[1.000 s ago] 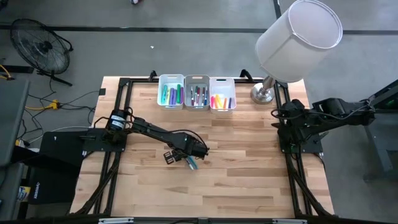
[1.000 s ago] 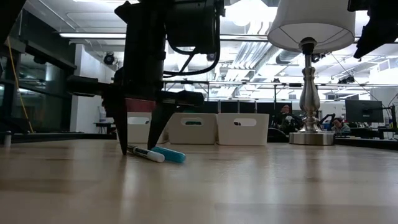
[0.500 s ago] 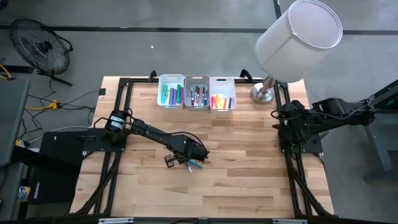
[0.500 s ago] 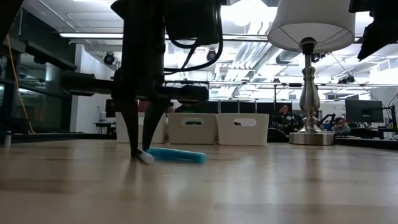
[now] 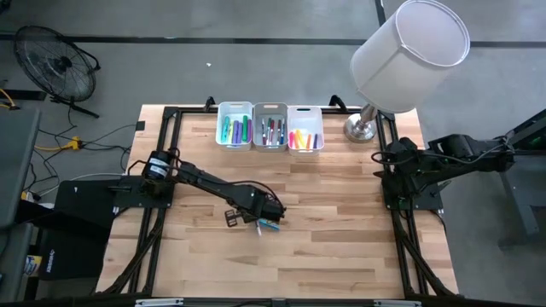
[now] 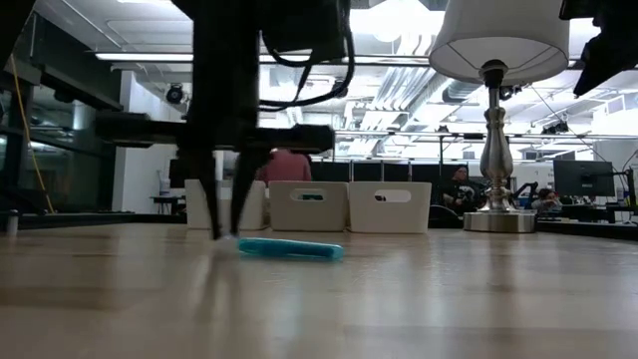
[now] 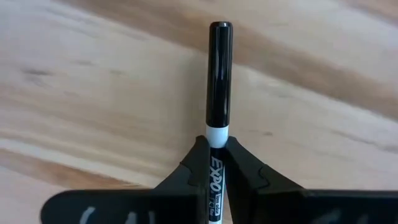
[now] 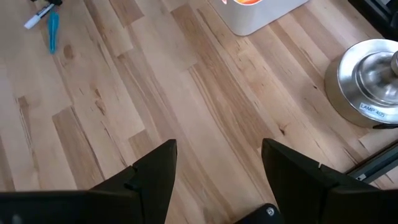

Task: Pick & Place Markers
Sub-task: Put the black marker pen into the gray bin, then put the blue pen into the right white bin

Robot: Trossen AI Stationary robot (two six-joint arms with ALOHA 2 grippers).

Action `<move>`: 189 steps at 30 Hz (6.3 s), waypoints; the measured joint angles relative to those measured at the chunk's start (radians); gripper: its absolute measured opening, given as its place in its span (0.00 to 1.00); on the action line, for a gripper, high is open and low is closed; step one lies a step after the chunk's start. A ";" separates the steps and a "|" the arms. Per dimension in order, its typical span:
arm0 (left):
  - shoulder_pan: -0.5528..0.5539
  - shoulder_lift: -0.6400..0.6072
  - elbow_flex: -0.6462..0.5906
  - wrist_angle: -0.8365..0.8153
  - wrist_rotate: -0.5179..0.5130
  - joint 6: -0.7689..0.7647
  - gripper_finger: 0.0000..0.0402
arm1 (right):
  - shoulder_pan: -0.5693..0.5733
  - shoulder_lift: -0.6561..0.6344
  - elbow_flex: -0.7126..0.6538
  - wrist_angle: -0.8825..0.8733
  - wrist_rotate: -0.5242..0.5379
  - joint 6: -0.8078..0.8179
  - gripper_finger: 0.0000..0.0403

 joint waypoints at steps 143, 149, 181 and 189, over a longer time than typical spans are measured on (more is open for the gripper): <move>-0.011 -1.568 -1.140 0.900 -0.104 1.612 0.45 | 0.121 1.529 0.758 0.670 -0.168 -0.049 0.56; -0.011 -1.738 -1.220 0.917 -0.078 1.612 0.45 | 0.121 1.574 0.760 0.670 -0.225 -0.055 0.56; -0.011 -1.997 -1.331 0.821 -0.042 1.578 0.45 | 0.084 1.597 0.632 0.811 -0.201 -0.149 0.56; -0.011 -1.997 -1.331 0.771 -0.043 1.578 0.45 | 0.096 1.600 0.629 0.819 -0.198 -0.271 0.38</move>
